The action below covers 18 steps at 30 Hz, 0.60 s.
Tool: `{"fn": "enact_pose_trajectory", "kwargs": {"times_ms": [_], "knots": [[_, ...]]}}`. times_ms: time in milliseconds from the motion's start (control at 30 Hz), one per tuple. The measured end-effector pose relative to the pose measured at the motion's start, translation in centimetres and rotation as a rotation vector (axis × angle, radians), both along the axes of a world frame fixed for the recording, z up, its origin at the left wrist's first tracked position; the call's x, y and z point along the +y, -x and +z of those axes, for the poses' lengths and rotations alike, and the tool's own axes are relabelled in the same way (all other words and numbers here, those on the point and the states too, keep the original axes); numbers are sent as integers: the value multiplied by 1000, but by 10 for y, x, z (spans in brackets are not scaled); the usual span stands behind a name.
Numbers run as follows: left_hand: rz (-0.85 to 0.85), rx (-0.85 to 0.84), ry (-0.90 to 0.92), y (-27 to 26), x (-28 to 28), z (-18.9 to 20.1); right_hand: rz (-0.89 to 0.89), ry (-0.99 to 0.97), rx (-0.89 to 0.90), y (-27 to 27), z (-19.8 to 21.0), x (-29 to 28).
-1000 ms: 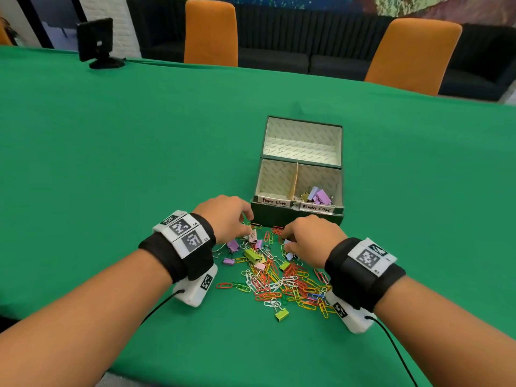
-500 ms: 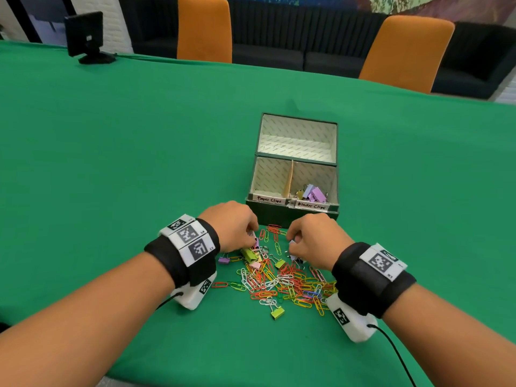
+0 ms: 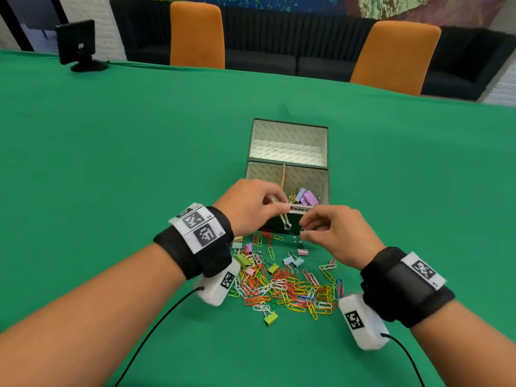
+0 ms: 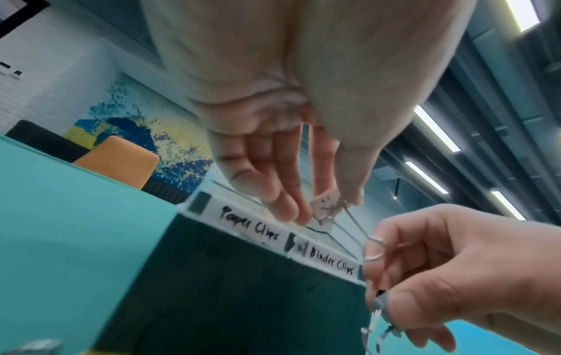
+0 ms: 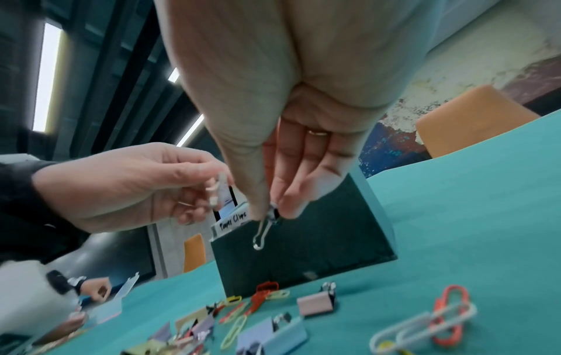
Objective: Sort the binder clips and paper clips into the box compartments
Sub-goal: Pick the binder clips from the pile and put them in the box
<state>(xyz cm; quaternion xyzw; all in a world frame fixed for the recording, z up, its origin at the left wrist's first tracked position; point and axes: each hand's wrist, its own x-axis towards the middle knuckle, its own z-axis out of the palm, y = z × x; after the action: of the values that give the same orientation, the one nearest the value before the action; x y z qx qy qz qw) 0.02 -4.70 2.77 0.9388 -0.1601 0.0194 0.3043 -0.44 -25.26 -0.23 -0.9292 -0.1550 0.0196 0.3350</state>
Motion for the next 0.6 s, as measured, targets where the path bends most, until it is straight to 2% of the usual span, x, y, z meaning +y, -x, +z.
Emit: {"fn": "enact_pose_trajectory", "kwargs": {"times_ms": [133,200,367,500,600], "knots": [[49,-132,44,-24,-26,16,-84,-65,-57,1,9,-12],[65,-176,-4,-33,-38,18,-112,-72,-80,1,12,-17],[8,-67,-311,-41,-47,11,-173,-40,-197,-4,22,-24],[-5,-101,-305,-27,-37,12,-237,-132,-364,-17,34,-19],[0,-72,-274,-11,-25,13,-258,-167,-424,-29,38,-8]]}}
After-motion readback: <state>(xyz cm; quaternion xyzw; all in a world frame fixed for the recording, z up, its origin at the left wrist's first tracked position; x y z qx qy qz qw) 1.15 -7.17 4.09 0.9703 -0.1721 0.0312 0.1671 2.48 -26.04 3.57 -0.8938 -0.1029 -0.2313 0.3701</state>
